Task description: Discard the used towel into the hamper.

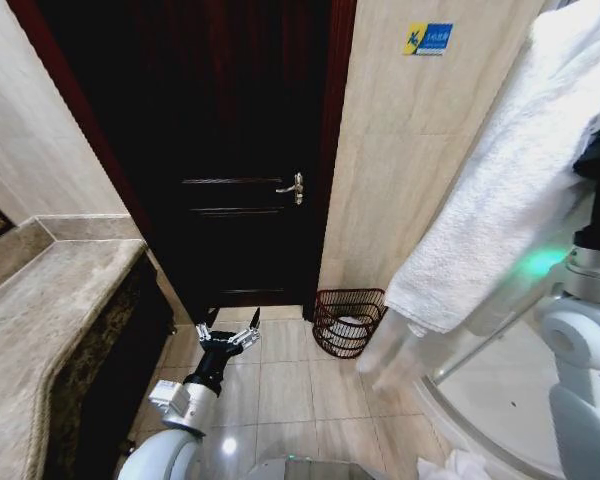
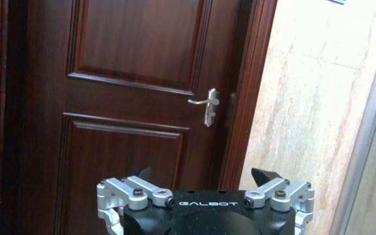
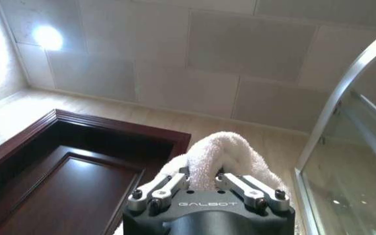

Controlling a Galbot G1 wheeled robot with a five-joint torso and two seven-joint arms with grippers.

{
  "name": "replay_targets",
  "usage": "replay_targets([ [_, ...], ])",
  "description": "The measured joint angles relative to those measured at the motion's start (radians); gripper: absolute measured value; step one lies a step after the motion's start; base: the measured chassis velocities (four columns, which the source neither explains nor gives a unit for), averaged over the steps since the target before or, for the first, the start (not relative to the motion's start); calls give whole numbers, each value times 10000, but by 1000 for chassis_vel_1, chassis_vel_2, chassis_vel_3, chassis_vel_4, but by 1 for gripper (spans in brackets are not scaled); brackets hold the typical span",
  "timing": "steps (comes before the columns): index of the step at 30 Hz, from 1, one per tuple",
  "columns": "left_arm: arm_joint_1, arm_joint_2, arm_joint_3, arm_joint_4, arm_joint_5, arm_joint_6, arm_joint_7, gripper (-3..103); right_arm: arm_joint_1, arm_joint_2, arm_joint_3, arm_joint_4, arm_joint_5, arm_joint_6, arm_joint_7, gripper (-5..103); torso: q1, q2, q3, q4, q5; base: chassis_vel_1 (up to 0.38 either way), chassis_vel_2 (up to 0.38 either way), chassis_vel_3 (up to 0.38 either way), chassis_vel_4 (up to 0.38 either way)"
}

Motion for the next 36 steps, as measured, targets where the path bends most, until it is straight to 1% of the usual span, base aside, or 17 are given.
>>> replay_targets([
  [14,-1,0,0,-1,0,0,0,100,237,-39,-196,-213,21,108,-140,13,11,-4,5,1,1,-98,101,91,-102],
  [19,-1,0,0,0,0,0,0,100,440,-94,-366,-405,88,185,-233,13,4,-3,3,1,0,0,0,0,0],
  [25,0,0,0,0,0,0,0,100,1036,-159,-775,-838,127,168,-393,13,1,-1,1,0,0,0,0,0,0],
  [36,0,0,0,0,0,0,0,100,1621,-64,-1124,-1233,45,96,-457,13,2,-1,2,0,0,0,0,0,0],
])
